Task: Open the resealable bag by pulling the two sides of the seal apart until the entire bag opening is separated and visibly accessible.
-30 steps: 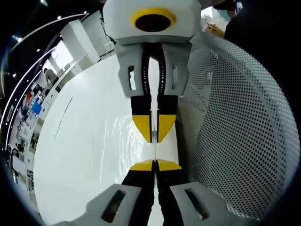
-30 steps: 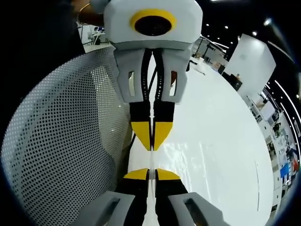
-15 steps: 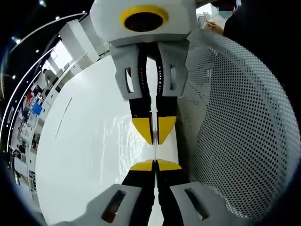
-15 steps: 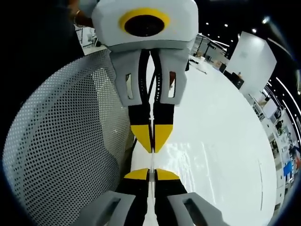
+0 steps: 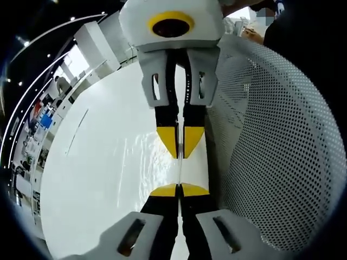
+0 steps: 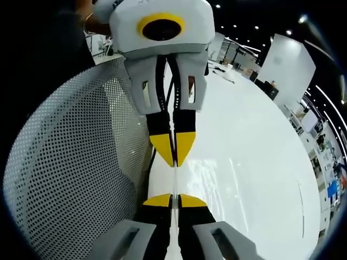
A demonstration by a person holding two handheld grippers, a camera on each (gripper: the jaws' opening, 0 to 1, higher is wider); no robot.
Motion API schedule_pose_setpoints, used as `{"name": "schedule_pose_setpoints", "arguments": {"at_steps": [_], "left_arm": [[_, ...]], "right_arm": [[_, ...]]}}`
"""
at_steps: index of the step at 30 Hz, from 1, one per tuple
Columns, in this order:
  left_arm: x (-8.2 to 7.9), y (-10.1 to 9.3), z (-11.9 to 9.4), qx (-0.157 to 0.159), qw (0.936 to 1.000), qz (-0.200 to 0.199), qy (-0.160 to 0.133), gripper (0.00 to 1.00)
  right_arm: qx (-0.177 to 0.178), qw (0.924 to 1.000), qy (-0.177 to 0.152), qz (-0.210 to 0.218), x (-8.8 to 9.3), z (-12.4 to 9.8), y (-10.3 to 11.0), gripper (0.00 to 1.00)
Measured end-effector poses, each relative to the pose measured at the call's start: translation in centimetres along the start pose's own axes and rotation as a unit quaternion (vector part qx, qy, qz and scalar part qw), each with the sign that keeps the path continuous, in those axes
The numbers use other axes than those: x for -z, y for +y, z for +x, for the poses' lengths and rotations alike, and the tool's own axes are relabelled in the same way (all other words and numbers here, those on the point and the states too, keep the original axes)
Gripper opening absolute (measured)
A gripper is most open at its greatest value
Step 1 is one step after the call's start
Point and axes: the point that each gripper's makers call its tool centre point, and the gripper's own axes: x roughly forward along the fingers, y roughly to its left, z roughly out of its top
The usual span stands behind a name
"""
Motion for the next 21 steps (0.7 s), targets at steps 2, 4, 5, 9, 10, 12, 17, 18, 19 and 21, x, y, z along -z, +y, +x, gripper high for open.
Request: {"name": "schedule_pose_setpoints", "arguments": {"at_steps": [2,4,5,9,10,12,17,18,19,21], "left_arm": [[0.0,0.0,0.0,-0.001,1.0,-0.005,-0.002,0.0],[-0.1,0.0,0.0,-0.002,1.0,-0.006,-0.002,0.0],[-0.1,-0.1,0.0,-0.002,1.0,-0.005,-0.001,0.0],[0.0,0.1,-0.1,-0.005,1.0,-0.007,-0.001,0.0],[0.0,0.0,-0.1,-0.003,1.0,-0.009,-0.002,0.0],[0.0,-0.4,-0.1,0.006,0.9999,-0.007,-0.004,0.0],[0.4,-0.3,-0.1,0.003,1.0,-0.008,-0.002,0.0],[0.5,-0.2,-0.1,0.002,1.0,-0.008,-0.002,0.0],[0.6,-0.1,-0.1,0.0,1.0,-0.009,-0.002,0.0],[0.7,0.0,-0.2,-0.002,1.0,-0.008,0.001,0.0]], "right_arm": [[0.0,1.0,-0.003,0.008,0.1,-0.2,0.0,0.0],[0.0,1.0,0.001,0.007,0.3,-0.3,0.0,0.0],[0.0,1.0,0.003,0.005,0.4,-0.3,0.0,0.0],[0.001,1.0,0.005,0.008,0.8,-0.5,0.1,0.0],[0.001,0.9999,0.005,0.01,1.0,-0.6,0.0,0.0],[0.001,0.9999,0.008,0.011,1.2,-0.7,0.1,0.0],[0.0,0.9998,0.019,0.004,1.8,-0.9,0.2,0.0],[0.001,0.9998,0.02,0.004,1.9,-0.9,0.2,0.0],[0.002,0.9998,0.02,0.006,2.1,-1.0,0.1,0.0],[0.003,0.9998,0.02,0.009,2.2,-1.1,0.1,0.0]]}}
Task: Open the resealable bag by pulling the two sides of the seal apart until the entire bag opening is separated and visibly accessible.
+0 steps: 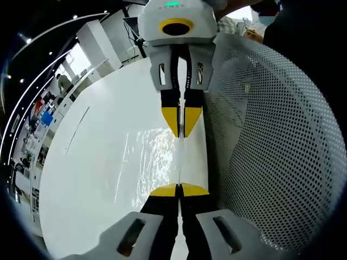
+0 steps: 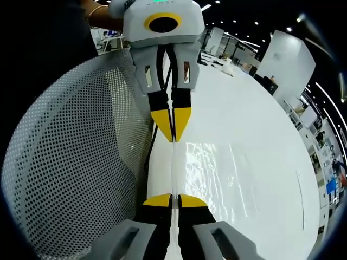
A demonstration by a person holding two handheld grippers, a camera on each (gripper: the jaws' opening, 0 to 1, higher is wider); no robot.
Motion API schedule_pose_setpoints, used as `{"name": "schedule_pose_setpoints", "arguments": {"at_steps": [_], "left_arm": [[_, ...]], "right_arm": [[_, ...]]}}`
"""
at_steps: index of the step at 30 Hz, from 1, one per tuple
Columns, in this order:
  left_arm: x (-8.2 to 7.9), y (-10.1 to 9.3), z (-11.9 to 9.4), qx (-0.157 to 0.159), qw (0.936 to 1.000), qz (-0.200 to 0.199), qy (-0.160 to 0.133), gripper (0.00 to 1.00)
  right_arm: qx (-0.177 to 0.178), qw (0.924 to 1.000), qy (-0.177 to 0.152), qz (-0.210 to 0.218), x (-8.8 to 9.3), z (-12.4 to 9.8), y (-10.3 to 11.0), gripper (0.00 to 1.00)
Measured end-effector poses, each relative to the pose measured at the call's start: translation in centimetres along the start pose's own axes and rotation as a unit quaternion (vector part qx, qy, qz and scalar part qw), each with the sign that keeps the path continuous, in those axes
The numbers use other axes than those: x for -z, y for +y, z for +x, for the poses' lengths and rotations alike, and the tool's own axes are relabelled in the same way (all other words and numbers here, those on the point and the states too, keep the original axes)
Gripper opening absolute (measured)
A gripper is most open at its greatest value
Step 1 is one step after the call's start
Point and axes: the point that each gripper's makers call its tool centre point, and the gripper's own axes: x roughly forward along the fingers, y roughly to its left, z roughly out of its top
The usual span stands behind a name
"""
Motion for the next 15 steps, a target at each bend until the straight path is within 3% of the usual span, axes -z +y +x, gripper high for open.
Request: {"name": "schedule_pose_setpoints", "arguments": {"at_steps": [15], "left_arm": [[0.5,0.2,-0.3,-0.004,1.0,-0.004,0.008,0.0]], "right_arm": [[0.005,0.9996,0.011,0.024,2.3,-0.6,0.0,0.0]]}}
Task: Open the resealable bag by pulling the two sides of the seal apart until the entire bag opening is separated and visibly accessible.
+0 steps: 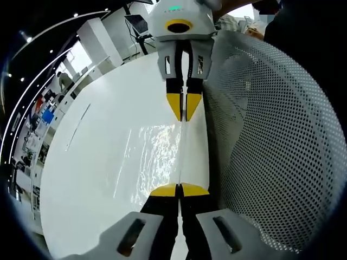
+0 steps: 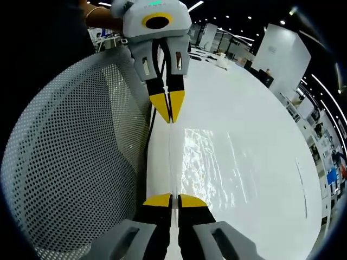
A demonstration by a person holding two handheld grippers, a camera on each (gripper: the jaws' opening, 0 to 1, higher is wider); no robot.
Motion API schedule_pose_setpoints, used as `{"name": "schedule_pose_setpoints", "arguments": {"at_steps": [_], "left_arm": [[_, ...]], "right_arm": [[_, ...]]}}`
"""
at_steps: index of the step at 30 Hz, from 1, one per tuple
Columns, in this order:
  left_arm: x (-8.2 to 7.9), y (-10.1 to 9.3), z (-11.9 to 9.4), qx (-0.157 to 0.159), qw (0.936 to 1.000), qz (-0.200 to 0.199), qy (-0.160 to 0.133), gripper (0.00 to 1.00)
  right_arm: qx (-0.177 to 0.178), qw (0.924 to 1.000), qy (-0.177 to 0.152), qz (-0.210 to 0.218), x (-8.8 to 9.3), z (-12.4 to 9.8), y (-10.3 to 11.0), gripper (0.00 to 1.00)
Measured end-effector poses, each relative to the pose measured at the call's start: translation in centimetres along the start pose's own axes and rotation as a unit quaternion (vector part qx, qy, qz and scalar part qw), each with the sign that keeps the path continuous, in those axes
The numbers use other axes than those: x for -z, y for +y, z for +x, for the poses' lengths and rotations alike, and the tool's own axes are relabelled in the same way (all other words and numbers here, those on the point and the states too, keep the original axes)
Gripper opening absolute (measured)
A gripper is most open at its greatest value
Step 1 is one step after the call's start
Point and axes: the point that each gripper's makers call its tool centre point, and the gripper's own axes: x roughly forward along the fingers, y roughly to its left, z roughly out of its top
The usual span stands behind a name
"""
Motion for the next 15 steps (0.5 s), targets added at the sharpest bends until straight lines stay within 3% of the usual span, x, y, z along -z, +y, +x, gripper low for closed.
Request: {"name": "schedule_pose_setpoints", "arguments": {"at_steps": [15], "left_arm": [[0.01,-0.13,-0.12,0.003,1.0,0.0,-0.001,0.0]], "right_arm": [[0.005,0.9999,0.01,0.004,1.04,-0.32,0.31,0.0]]}}
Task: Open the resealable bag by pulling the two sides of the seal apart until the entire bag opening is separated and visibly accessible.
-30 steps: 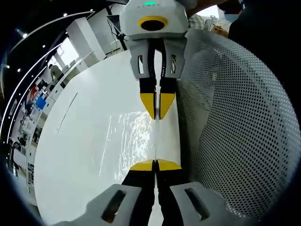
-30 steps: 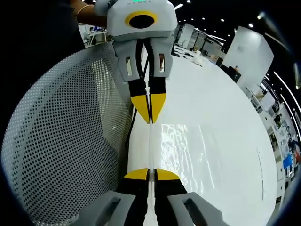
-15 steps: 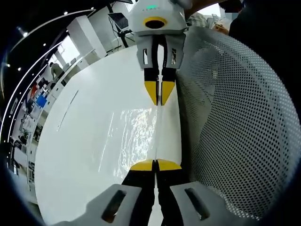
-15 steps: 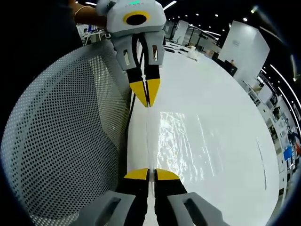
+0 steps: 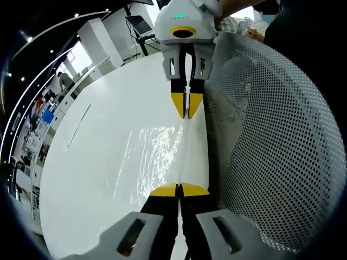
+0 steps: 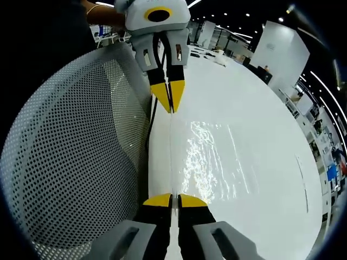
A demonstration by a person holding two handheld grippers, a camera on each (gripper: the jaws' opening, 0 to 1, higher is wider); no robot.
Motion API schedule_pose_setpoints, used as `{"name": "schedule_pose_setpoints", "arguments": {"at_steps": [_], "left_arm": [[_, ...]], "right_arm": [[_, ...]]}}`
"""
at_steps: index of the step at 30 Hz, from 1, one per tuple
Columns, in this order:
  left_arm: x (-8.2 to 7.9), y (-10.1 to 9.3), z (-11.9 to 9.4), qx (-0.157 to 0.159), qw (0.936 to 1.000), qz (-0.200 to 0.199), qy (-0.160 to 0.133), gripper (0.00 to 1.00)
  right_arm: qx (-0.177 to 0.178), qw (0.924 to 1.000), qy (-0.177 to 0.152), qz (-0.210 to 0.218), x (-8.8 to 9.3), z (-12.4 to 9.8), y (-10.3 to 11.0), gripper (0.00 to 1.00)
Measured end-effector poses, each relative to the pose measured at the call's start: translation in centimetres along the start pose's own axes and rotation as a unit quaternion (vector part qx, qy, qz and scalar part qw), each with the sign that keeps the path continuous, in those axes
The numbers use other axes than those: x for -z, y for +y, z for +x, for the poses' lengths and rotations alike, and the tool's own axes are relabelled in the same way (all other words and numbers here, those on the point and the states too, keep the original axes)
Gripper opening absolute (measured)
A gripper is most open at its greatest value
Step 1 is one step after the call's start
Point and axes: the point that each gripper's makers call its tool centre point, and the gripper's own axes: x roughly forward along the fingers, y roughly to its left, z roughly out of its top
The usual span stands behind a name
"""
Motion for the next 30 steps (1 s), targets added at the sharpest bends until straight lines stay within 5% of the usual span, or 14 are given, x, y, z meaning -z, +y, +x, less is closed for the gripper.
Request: {"name": "schedule_pose_setpoints", "arguments": {"at_steps": [10,19,30], "left_arm": [[0.4,-0.4,0.4,0.006,0.9986,0.046,0.026,0.0],[0.1,-0.2,0.6,-0.001,0.999,0.039,0.022,0.0],[0.0,-0.2,0.4,-0.01,0.9991,0.035,0.019,0.0]], "right_arm": [[0.0,1.0,-0.002,0.006,-0.7,0.3,0.5,0.01],[0.012,0.9985,-0.046,0.028,-3.3,-0.9,-0.2,0.02],[0.011,0.9985,-0.046,0.028,-3.7,0.2,-0.2,0.02]]}}
